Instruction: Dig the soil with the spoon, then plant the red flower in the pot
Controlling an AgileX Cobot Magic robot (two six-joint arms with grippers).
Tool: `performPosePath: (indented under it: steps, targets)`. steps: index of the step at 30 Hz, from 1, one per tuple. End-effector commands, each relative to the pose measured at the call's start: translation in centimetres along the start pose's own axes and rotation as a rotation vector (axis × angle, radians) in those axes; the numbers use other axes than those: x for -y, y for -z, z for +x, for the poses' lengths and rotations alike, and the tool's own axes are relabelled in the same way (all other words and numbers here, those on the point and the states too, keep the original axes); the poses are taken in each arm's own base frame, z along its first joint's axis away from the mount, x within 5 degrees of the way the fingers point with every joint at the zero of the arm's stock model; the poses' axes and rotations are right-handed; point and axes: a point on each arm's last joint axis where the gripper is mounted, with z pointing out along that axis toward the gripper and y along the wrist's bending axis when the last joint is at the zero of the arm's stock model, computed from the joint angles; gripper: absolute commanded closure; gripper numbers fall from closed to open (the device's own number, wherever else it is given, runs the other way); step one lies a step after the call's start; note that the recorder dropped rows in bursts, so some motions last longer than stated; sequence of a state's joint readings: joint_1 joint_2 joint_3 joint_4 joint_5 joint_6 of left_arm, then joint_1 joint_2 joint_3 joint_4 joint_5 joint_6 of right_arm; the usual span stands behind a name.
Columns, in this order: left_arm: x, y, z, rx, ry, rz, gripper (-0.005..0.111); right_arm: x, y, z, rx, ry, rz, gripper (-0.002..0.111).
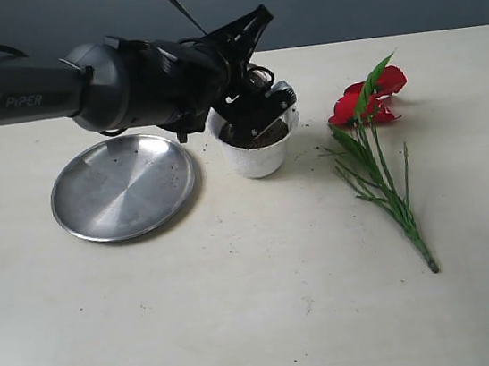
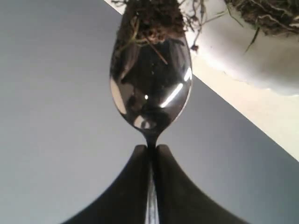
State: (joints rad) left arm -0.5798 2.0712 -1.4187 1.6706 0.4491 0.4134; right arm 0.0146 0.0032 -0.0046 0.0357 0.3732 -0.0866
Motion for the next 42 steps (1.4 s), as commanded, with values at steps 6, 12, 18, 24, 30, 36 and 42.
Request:
performPosePath:
  steps: [6,12,18,24,30,36,42]
  targets:
    - [0.2,0.3,0.7,-0.043,0.119,0.059,0.106,0.0,0.0,0.0,0.011,0.0,0.003,0.108]
    - [1.5,0.5,-0.2,0.016,0.43,0.212,0.106,0.0,0.0,0.0,0.011,0.0,0.003,0.108]
    - [1.6,0.5,-0.3,0.011,0.614,0.226,0.106,0.0,0.0,0.0,0.011,0.002,0.004,0.108]
    - [1.7,0.6,-0.1,-0.037,0.827,0.233,0.106,0.0,0.0,0.0,0.011,0.002,0.004,0.108]
    - [1.8,0.6,-0.2,-0.062,1.06,0.248,0.106,0.0,0.0,0.0,0.011,0.002,0.004,0.108]
    - [2.4,0.7,-0.3,-0.106,1.138,0.307,0.106,0.0,0.0,0.0,0.011,0.002,0.004,0.108]
    - [3.1,1.0,0.3,-0.211,1.119,0.35,0.106,0.0,0.0,0.0,0.011,0.0,0.003,0.108]
